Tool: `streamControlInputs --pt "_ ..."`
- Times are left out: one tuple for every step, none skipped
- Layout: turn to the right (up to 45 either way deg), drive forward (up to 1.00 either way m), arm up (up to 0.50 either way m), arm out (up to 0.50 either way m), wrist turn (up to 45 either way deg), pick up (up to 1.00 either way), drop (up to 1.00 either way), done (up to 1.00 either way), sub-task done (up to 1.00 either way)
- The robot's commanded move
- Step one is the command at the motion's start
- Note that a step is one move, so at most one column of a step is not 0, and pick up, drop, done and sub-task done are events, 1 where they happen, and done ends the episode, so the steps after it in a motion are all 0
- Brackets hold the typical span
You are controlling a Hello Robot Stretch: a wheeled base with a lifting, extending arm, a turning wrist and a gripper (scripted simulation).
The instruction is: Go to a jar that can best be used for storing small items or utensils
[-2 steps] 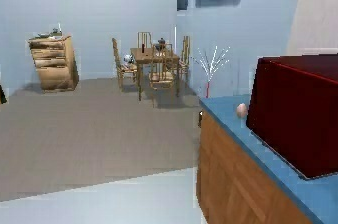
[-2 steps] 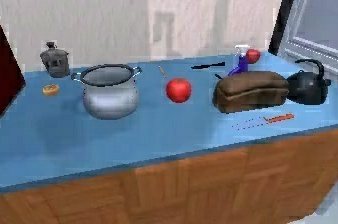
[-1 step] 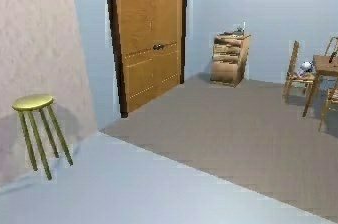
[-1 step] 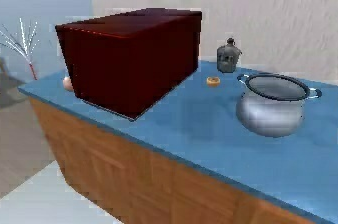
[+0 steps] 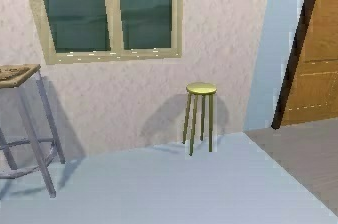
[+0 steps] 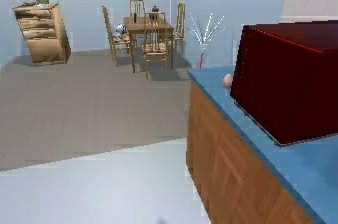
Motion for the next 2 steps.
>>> streamControlInputs --pt "-15.0 0.0 0.0 0.0 0.0 0.0 0.0 0.0 0.0" --pt "0.0 0.1 0.0 0.0 0.0 0.0 0.0 0.0 0.0"
